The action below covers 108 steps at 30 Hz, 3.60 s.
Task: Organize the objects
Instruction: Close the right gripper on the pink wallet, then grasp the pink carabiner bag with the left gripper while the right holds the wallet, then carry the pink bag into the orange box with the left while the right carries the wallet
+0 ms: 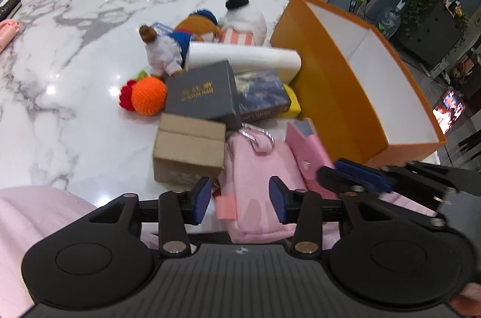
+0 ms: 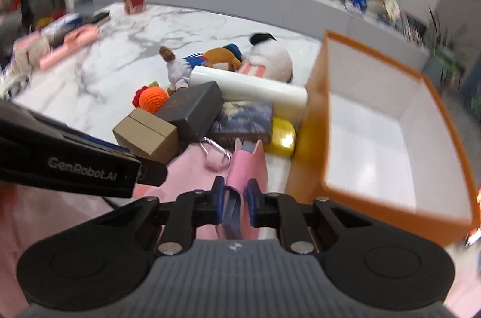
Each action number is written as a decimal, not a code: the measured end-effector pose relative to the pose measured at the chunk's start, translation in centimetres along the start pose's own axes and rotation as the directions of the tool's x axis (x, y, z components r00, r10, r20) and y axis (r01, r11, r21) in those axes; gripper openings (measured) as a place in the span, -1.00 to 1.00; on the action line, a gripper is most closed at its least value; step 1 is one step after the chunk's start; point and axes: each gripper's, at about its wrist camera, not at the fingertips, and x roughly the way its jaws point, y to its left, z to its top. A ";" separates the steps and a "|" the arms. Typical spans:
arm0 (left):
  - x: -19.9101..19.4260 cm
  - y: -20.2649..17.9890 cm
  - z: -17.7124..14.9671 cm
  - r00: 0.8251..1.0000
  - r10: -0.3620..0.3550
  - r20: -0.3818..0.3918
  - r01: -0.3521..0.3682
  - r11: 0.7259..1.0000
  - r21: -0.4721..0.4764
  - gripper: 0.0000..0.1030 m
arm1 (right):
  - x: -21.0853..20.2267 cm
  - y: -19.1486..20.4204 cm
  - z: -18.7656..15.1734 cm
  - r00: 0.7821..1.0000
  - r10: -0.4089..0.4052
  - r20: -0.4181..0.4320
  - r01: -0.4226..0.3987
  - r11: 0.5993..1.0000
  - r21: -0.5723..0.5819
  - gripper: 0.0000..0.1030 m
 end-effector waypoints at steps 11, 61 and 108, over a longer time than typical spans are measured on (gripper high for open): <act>2.8 -0.6 0.0 0.998 0.039 -0.053 -0.039 0.999 -0.015 0.16 | -1.5 -4.4 -2.6 0.998 0.058 -0.037 -0.048 0.973 0.224 -0.65; -9.8 -16.0 5.5 0.937 -0.047 0.347 -0.089 0.926 0.366 -0.54 | -13.6 -12.6 0.0 0.934 0.008 0.357 -0.142 0.925 0.352 -0.66; 6.2 -17.4 6.7 1.000 -0.021 0.002 0.016 0.817 0.577 0.08 | 5.7 -22.1 0.8 0.967 0.249 -0.050 -0.178 0.804 0.567 -0.66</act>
